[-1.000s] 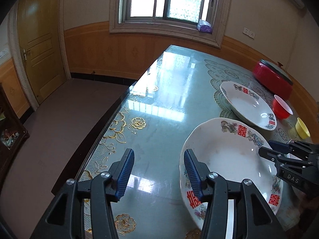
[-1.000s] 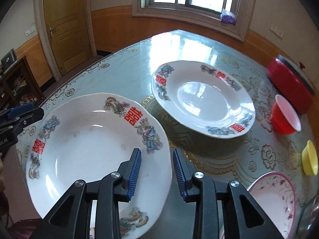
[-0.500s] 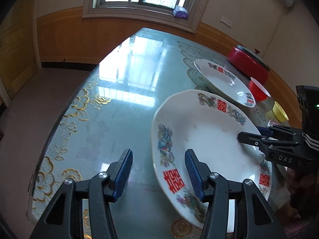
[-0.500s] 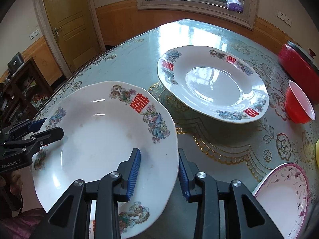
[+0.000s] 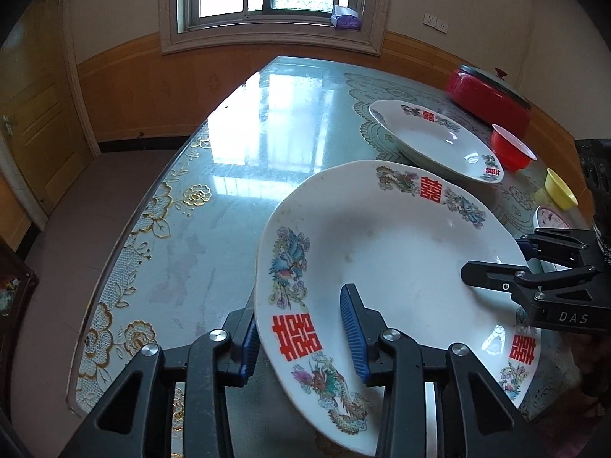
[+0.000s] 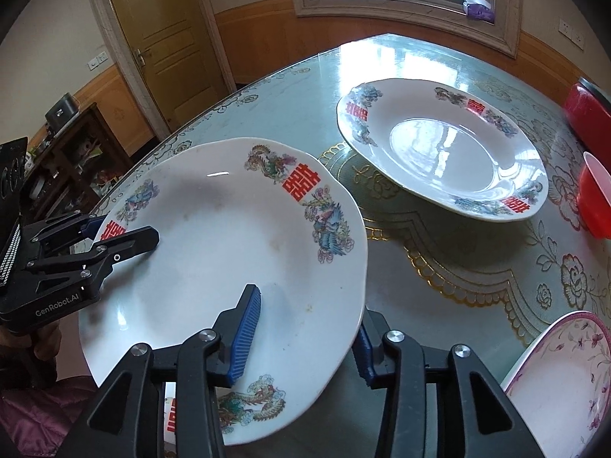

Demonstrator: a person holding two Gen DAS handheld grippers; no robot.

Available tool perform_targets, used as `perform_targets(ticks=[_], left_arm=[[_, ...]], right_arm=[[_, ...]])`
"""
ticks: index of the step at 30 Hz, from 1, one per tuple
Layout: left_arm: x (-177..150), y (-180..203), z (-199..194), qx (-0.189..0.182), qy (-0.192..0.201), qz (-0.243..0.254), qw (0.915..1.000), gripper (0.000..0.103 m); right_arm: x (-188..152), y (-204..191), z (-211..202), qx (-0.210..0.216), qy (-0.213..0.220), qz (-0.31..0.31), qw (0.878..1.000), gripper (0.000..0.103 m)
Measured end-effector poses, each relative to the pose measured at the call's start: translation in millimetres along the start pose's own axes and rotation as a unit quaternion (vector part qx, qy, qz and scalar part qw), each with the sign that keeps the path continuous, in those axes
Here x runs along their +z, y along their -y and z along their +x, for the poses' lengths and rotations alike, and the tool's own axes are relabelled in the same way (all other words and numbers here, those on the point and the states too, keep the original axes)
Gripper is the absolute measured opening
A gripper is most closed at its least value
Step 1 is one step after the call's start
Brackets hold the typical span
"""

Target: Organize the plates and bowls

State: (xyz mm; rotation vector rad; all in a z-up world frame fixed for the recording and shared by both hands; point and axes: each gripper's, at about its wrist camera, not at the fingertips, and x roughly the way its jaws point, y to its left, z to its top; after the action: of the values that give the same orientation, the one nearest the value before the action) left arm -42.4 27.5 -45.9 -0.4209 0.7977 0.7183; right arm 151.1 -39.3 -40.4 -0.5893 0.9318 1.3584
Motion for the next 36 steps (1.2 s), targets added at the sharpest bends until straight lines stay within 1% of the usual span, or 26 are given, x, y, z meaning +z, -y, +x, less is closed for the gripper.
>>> perform_targets(ticks=[6,11,15,18,24,27,33,36], left_arm=[[3,6,-10,0.027,0.02,0.003,0.9994,0.039],[6,10,-15,0.038,0.029,0.003,0.9989,0.039],[6,12,-20,0.04,0.035,0.002,0.9986,0.039],[7,14,-22,0.042,0.037,0.003,0.9984,0.039],[8,17,-25,0.041,0.04,0.004,0.9984,0.039],[10,20,-26,0.04,0.041,0.005,0.9984,0.039],[12,23,-23,0.04,0.037,0.003,0.9985,0.039],[10,25,-19,0.039,0.034,0.007,0.9987,0.039]], right_arm=[[-4,5,-2,0.011,0.002,-0.001,1.0,0.043],[-11,10,-9,0.025,0.004,0.003,1.0,0.043],[-13,12,-13,0.028,0.006,0.007,1.0,0.043],[-13,15,-16,0.031,0.01,0.013,0.999,0.04],[-16,19,-19,0.038,0.014,0.018,0.999,0.04],[-16,22,-19,0.039,0.015,0.025,0.999,0.037],[-15,23,-22,0.021,0.018,0.023,0.999,0.035],[-16,26,-21,0.018,0.016,0.03,0.999,0.035]])
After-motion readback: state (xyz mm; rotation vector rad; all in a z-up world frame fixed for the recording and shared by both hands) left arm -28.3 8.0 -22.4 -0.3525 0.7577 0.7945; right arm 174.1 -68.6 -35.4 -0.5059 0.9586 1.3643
